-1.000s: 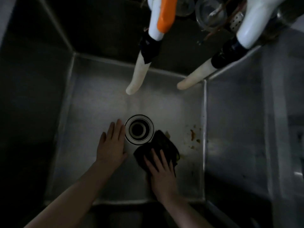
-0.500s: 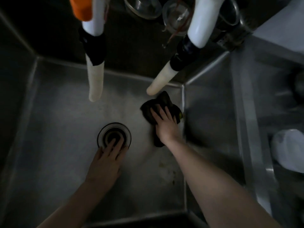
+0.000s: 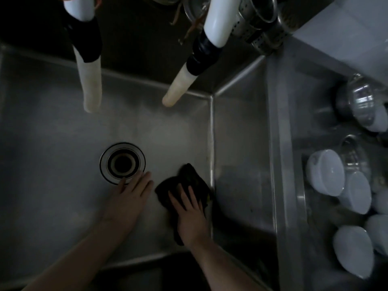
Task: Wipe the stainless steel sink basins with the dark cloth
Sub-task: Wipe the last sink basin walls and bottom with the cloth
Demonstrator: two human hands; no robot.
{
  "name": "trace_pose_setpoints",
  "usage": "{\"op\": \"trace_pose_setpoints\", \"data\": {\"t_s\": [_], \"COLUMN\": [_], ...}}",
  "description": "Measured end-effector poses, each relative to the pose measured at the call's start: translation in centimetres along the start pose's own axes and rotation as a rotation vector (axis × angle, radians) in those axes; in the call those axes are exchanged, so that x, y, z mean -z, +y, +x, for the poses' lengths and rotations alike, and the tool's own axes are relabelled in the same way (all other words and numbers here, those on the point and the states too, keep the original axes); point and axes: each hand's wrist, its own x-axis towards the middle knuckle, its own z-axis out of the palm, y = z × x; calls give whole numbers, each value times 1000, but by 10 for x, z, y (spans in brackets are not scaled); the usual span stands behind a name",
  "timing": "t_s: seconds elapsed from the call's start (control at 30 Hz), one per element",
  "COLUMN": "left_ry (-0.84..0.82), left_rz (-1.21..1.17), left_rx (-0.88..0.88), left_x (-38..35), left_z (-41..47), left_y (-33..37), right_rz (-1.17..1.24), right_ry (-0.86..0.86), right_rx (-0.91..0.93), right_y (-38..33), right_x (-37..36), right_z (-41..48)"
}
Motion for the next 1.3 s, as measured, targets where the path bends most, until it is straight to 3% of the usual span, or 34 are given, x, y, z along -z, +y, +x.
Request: {"op": "trace_pose_setpoints", "data": {"t_s": [0.2,0.33,0.5,0.63,0.8,1.0,1.13,1.3], "left_ry": [114,129,146,58,-16,-89,-187,-133], "left_rz": [3,-8,25,21,10,40,-17,-51], "left_rx": [-48,-15,-60,-42,-48,-79,-43,-55], "left_x": [-5,-3,-1,9,19,14,17,25], "left_z": [4,5,7,2,-10,-36,-40,-26], "left_y": [0,-1,2,5,2,-11,-7,4], "right_rz": [-77,-347,-652,-777,-830,-956,-989,-1083], "right_ry": [50,140,-36,-164,-332,-656,-514,-284], "right_rx": [1,131,22,-57,40,133,125,37], "right_y": [36,66,67,55,47,35,33,36], "right_x": [43,88,145,140,117,110,154,235], "right_z": [74,140,193,161,69,-23,-9,80]}}
